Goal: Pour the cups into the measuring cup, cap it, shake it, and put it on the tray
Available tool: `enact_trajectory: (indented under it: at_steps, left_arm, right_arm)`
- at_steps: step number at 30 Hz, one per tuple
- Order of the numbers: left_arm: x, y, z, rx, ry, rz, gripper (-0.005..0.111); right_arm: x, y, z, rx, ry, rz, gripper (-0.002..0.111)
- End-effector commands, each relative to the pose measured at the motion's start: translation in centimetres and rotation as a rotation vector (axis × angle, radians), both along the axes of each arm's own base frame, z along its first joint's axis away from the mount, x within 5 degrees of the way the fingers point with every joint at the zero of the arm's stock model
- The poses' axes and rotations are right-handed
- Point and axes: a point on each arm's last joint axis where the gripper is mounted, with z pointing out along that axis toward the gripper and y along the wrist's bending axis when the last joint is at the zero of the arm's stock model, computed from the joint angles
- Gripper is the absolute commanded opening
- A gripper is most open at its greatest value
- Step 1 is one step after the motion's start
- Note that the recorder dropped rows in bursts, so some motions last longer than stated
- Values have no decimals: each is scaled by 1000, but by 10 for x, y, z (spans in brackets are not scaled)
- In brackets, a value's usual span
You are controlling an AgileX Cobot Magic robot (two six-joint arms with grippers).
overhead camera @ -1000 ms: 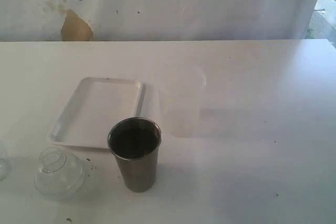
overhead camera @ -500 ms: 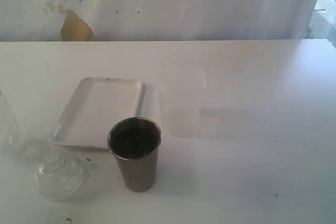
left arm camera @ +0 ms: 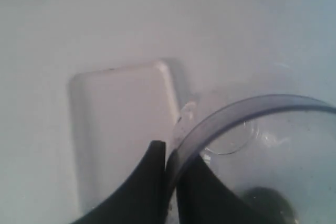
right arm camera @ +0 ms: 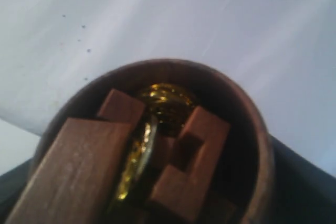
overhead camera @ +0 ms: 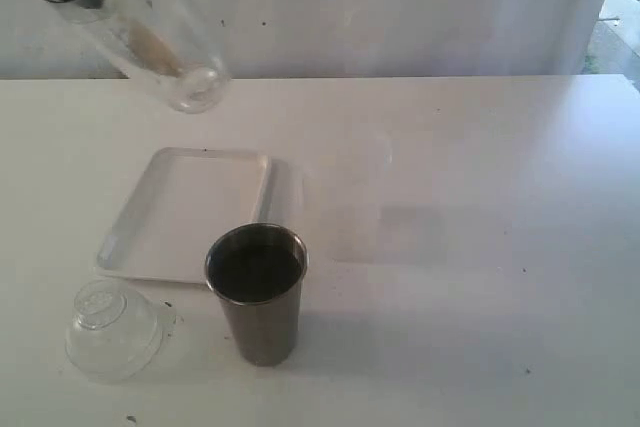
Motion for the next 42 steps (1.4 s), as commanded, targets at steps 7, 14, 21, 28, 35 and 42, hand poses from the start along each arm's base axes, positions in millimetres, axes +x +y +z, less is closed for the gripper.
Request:
enact_trajectory:
  at_steps: [7,14,21,28,35,42]
  left_arm:
    - [-69,-129,-9,-4,35,-429,0]
    - [-87,-195,-71,148,161,-601,0]
    - [-82,-233,-132,274,199,-624,0]
    - [-74,-236,-148,313,186,-598,28]
    - [-65,-241,-122,278,92,-554,64]
    - [-70,-220,-32,250,-90,-515,52]
  right_arm:
    - [-16,-70,22,-54,-50,-198,0]
    - [-21,-76,23,-56,-39,-215,0]
    - [-21,-74,22,-59,-37,-196,0]
    - [-21,-74,22,-102,-42,-193,0]
    - [-17,-73,19,-127,-27,-193,0]
    - [-16,-72,18,-129,-23,-193,0]
